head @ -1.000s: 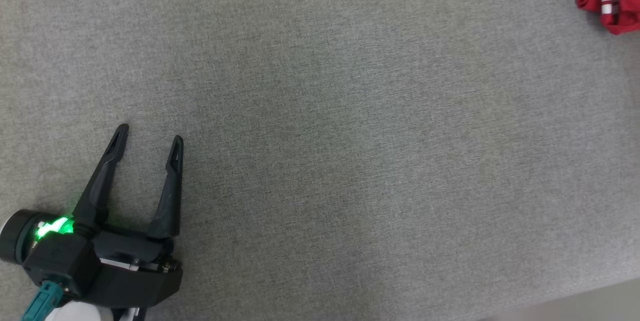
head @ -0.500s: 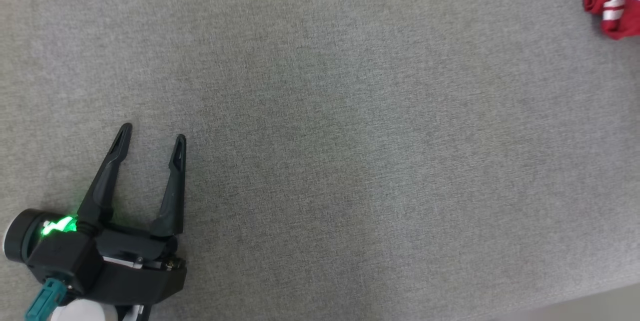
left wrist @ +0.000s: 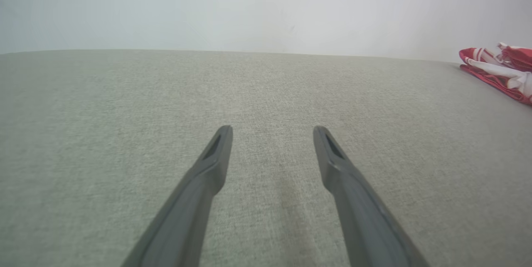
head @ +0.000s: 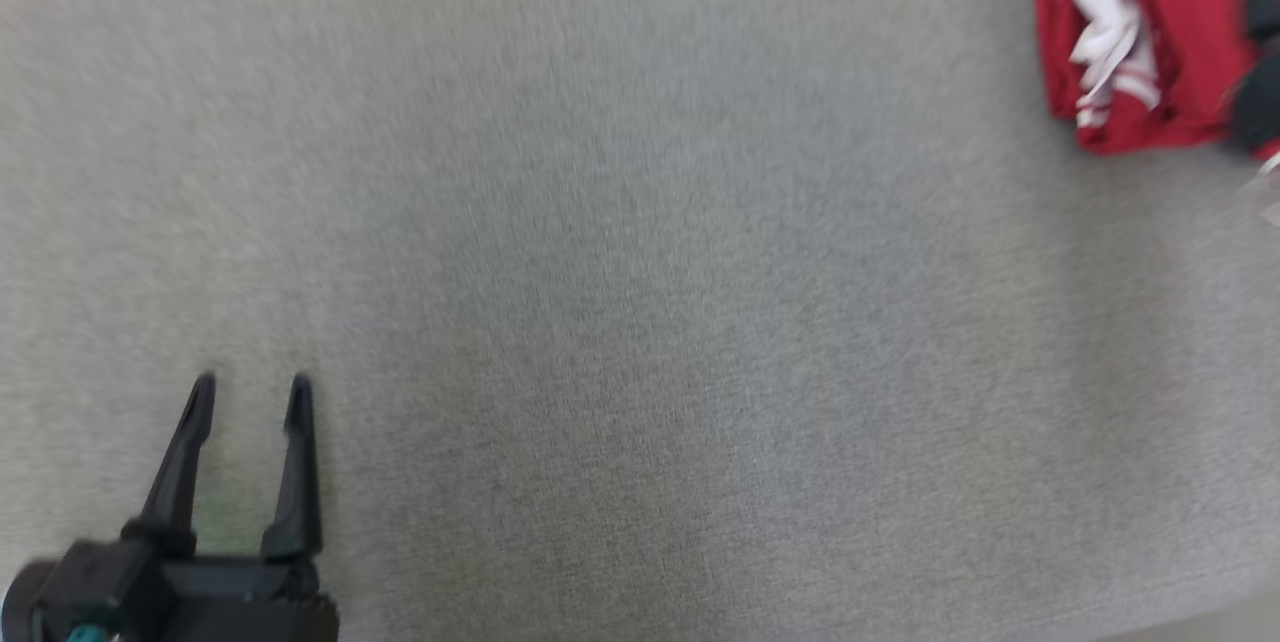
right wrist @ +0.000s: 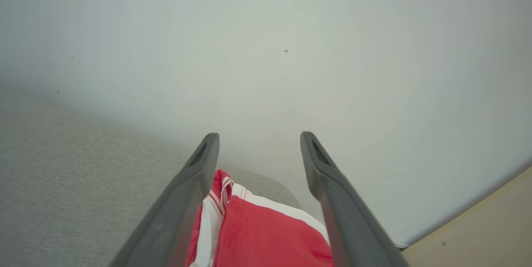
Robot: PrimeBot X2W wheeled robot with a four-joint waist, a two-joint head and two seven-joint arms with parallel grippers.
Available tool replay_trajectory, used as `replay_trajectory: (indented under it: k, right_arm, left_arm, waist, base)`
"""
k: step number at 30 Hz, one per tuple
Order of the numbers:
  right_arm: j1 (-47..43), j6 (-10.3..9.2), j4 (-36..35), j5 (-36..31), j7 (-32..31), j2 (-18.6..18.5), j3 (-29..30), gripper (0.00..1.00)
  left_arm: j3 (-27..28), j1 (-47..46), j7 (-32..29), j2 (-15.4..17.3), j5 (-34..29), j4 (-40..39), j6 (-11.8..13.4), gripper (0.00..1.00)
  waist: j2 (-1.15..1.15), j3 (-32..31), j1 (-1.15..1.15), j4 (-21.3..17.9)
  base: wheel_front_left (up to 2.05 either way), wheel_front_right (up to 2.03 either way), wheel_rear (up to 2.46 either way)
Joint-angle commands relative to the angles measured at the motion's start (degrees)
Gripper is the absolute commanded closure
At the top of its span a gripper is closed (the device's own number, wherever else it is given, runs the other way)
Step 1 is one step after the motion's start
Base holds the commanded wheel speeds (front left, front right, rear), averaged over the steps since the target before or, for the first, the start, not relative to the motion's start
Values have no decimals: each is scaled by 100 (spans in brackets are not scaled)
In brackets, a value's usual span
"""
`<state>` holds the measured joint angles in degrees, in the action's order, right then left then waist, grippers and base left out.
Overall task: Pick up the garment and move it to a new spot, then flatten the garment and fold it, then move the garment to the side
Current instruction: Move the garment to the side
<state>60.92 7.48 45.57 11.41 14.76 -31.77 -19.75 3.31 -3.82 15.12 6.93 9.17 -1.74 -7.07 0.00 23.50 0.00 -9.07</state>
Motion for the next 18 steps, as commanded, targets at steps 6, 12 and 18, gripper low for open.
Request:
replay_trajectory:
  k: [6,12,18]
  right_arm:
    - [-1193,-3,-961,135,40,530,310,0]
    - [-2371,-3,-1720,157,43,962,645,0]
    - [-3547,-3,-2403,157,36,1328,853,0]
  left_arm:
    - [280,492,-2,-145,9,142,15,0]
    - [364,772,-2,-245,-7,278,3,0]
    - [378,968,-2,-305,-23,433,-13,0]
  waist:
    - [0,-1219,0,139]
    - [0,-1694,0,331]
    - [0,-2031,0,554]
  base:
    - [0,0,0]
    - [0,0,0]
    - [0,0,0]
